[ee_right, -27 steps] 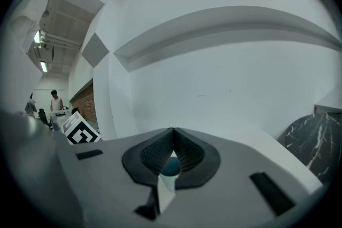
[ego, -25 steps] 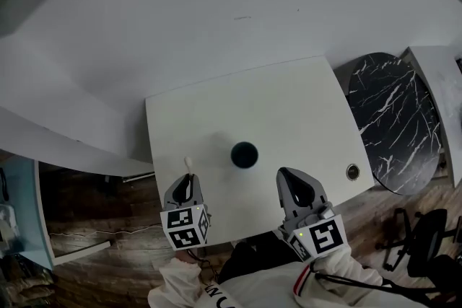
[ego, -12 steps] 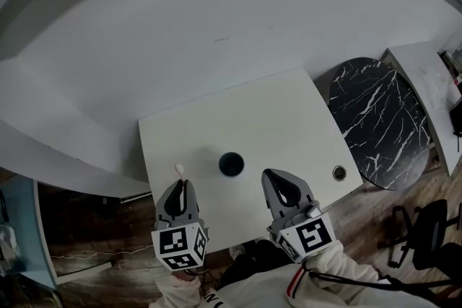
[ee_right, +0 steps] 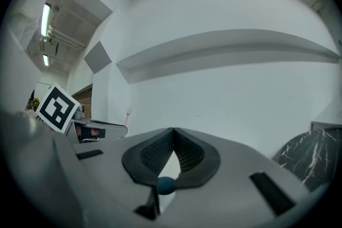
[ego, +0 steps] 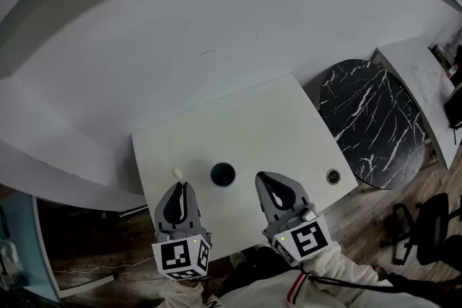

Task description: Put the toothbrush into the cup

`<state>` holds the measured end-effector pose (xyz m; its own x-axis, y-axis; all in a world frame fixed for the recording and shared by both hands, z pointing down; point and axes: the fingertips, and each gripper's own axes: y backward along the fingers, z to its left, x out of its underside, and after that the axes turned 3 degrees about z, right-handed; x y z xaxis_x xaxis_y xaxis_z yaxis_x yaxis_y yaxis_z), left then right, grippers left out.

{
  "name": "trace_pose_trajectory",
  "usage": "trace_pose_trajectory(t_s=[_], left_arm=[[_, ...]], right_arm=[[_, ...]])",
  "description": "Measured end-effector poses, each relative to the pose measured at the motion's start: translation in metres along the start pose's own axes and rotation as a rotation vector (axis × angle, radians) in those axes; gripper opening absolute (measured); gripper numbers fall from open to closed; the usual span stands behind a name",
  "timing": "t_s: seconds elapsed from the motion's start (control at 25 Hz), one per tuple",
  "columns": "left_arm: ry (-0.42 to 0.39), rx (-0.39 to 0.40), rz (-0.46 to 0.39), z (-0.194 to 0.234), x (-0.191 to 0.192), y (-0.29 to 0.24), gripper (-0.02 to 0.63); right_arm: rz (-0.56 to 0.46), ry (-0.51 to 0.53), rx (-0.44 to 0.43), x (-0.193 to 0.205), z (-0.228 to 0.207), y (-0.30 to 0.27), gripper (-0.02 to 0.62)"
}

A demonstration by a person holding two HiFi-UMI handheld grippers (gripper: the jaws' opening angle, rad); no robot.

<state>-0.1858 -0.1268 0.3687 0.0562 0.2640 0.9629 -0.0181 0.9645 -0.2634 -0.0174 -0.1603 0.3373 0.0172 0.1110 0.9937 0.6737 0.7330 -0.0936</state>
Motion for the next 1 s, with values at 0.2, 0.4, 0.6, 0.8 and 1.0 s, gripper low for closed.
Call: trace_pose_trajectory(t_s=[0.2,0.4,0.6,0.8,1.0], left_arm=[[-0.004,0.035,-0.085,-0.010,-0.006,-0.016,0.055],[0.000,0.064,-0.087,-0.020,0.003,-0.041,0.054],[-0.022,0.078,-0.082,-0.027,0.012,-0.059,0.054],[-0.029,0.084,-0.112,-0.035,0.018,-0.073,0.054],[-0.052,0.082,-0.152,-0.034,0.036,-0.087,0.054]], right_arm=[[0.000,0.001,0.016,0.003,-0.014,-0.002,0.003],[-0.002,-0.004,0.046,0.008,-0.032,-0.007,0.003],[0.003,-0.022,0.051,0.021,-0.039,-0.018,0.003],[0.015,-0.028,0.065,0.041,-0.052,-0.029,0.003],[0.029,-0.047,0.073,0.061,-0.058,-0.038,0.003]])
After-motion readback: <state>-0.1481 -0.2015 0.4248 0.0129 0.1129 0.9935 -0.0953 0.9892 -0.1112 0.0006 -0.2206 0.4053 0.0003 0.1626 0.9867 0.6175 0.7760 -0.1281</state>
